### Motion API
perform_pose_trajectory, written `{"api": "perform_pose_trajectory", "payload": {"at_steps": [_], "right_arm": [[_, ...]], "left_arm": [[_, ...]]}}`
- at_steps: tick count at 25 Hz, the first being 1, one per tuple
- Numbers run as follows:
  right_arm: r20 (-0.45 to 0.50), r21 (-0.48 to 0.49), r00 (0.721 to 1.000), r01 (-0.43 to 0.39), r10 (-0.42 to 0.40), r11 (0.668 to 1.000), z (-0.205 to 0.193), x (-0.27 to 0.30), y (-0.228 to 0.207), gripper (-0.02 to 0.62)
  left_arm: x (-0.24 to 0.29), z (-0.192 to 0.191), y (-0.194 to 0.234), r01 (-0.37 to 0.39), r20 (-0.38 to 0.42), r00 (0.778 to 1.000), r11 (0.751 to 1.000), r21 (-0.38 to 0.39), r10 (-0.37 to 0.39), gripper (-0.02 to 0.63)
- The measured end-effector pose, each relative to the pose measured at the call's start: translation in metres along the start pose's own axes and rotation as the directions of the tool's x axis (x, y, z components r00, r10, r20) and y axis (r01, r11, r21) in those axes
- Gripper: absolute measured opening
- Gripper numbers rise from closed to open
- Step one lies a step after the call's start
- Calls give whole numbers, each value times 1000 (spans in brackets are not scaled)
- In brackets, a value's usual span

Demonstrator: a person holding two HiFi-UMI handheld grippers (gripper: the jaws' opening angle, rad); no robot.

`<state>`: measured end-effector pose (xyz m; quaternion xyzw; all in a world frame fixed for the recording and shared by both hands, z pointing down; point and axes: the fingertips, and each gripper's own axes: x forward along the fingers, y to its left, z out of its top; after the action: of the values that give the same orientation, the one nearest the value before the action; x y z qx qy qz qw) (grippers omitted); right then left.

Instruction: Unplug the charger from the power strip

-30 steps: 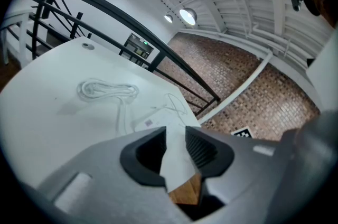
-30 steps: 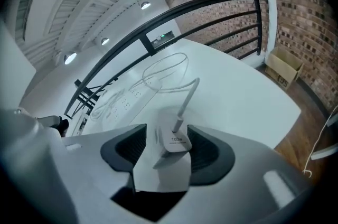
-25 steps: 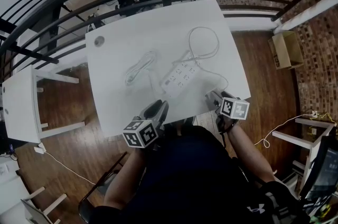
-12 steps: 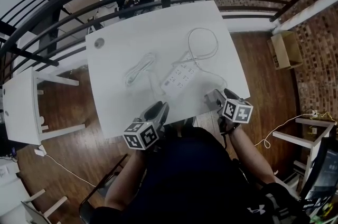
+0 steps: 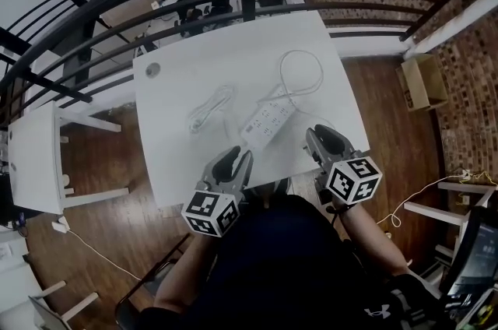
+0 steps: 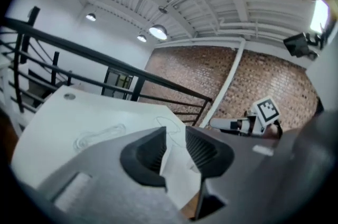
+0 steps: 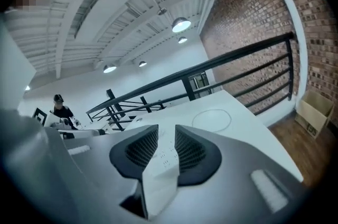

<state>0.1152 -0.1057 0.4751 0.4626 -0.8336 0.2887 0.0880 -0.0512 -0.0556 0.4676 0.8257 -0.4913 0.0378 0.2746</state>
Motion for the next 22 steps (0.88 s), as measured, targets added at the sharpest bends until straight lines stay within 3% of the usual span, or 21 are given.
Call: {"api": "perform_pose_trajectory", "payload": {"at_steps": [4,7,13,22], "right_arm": [[65,-180,995,-62,75,982,30,-6,43,77],[109,-283,986,-92,127,955,46,-12,72,53],[166,-365,972,-94,164,926,50,-20,91,14],[190,-370,967,-90,170,925,53,-21,95,12]], "left_arm": [[-7,32,-26,9,69,997,968,251,-27,117],[-14,49,-44,17,106,993,941,337,-56,117],[-22,63,-62,43,116,990,945,323,-85,94],[-22,60,-62,50,110,990,947,317,-89,84]]}}
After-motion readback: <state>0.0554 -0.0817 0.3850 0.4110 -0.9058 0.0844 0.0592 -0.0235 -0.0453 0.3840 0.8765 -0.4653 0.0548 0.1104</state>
